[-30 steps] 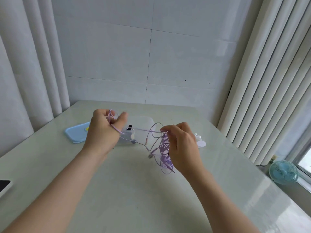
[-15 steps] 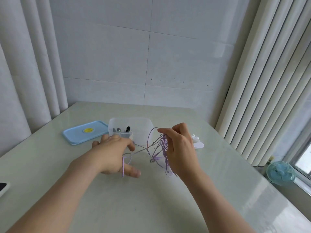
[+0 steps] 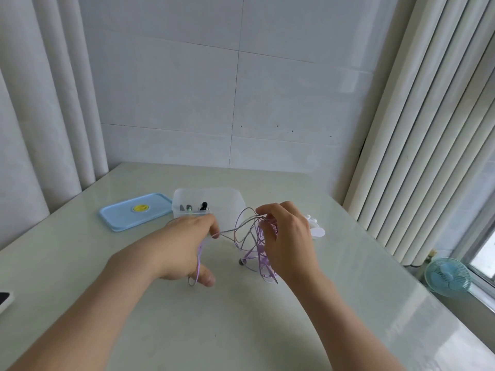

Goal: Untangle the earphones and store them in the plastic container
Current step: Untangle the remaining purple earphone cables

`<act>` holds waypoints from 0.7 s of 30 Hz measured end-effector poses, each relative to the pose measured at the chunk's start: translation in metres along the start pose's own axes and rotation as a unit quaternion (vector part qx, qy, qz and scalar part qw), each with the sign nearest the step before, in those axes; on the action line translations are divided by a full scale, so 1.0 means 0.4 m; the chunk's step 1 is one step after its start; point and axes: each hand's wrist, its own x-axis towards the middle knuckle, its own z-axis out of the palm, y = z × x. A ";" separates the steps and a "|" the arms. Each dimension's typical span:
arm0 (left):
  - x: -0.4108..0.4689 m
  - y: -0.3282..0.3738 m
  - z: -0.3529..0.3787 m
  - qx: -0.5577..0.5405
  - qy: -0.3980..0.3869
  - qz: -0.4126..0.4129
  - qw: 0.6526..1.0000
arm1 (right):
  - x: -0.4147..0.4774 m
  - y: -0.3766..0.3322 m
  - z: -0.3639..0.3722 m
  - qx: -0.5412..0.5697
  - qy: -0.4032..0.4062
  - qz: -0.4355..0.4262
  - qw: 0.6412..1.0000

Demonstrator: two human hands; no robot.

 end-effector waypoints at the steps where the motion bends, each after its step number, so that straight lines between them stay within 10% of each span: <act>1: 0.002 0.004 0.001 -0.019 0.008 0.017 1.000 | 0.001 -0.001 -0.001 0.004 0.002 0.004 1.000; 21: -0.023 0.020 -0.018 -0.054 -0.128 0.023 0.990 | 0.005 -0.009 -0.006 0.028 -0.022 0.007 0.999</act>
